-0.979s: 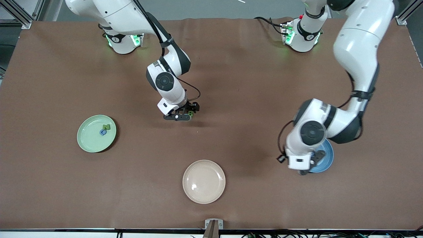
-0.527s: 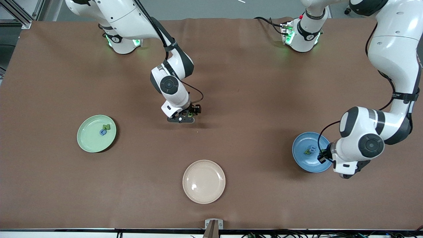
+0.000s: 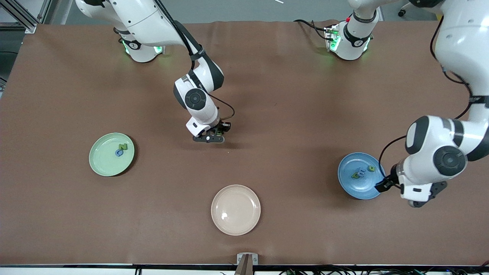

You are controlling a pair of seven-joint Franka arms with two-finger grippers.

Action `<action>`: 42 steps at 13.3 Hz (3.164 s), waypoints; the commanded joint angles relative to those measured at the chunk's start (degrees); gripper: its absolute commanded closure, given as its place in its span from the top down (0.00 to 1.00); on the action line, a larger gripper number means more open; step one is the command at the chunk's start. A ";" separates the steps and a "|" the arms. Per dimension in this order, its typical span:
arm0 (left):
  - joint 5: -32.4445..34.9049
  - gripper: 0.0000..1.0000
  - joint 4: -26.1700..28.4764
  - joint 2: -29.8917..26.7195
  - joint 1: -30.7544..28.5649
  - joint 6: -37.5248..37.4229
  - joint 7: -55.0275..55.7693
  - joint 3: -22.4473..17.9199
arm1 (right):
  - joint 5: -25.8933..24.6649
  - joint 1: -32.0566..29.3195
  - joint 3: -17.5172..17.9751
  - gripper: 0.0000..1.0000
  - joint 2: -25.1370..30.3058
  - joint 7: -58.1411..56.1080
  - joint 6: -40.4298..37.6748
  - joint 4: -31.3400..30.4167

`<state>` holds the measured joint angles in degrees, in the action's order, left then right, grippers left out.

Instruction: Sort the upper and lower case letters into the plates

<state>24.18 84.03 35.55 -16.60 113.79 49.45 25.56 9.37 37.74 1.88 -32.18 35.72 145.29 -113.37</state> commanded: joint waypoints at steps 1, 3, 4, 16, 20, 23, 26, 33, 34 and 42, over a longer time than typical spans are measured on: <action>-1.24 1.00 1.84 -9.15 -0.28 -2.08 -4.17 0.02 | 0.39 0.67 -0.48 0.19 -0.60 0.76 0.17 0.60; -1.41 1.00 1.75 -13.38 -0.28 -3.73 -10.13 0.37 | 0.30 0.67 -0.48 0.13 -0.69 0.76 0.08 0.95; -1.42 1.00 1.58 -15.57 -0.45 -5.84 -14.60 0.54 | 0.30 0.67 -0.56 0.13 -0.60 0.67 -0.10 1.04; -20.03 1.00 1.23 -33.78 9.42 -27.54 -45.67 -15.74 | -7.70 -13.53 -12.08 0.11 18.56 -31.36 -29.89 1.40; -25.41 1.00 6.59 -38.35 12.99 -27.74 -45.85 -21.43 | -7.61 -25.23 -11.99 0.11 17.07 -48.78 -26.22 1.22; -25.06 1.00 6.32 -38.45 12.82 -27.92 -45.85 -21.34 | -7.43 -31.39 -11.99 0.12 13.65 -58.71 -20.25 -0.70; -24.53 1.00 6.23 -38.45 12.82 -27.83 -45.76 -20.99 | -7.43 -33.08 -11.99 0.12 11.36 -61.12 -11.56 -5.97; -23.30 1.00 6.41 -38.88 12.90 -28.62 -45.76 -20.90 | -6.91 -34.40 -11.81 0.14 8.01 -62.17 -8.71 -8.01; -23.30 1.00 6.50 -38.89 12.82 -28.62 -45.76 -20.81 | -6.91 -34.83 -11.81 0.14 8.01 -62.26 -8.71 -8.01; -19.69 1.00 7.47 -40.56 12.56 -27.57 -45.93 -18.00 | -6.73 -35.80 -11.64 0.24 7.22 -63.05 -5.20 -10.38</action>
<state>3.95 89.82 -2.62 -3.76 85.49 4.51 7.90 2.08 3.12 -10.89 -24.85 -26.30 138.32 -122.48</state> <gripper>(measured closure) 0.000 0.718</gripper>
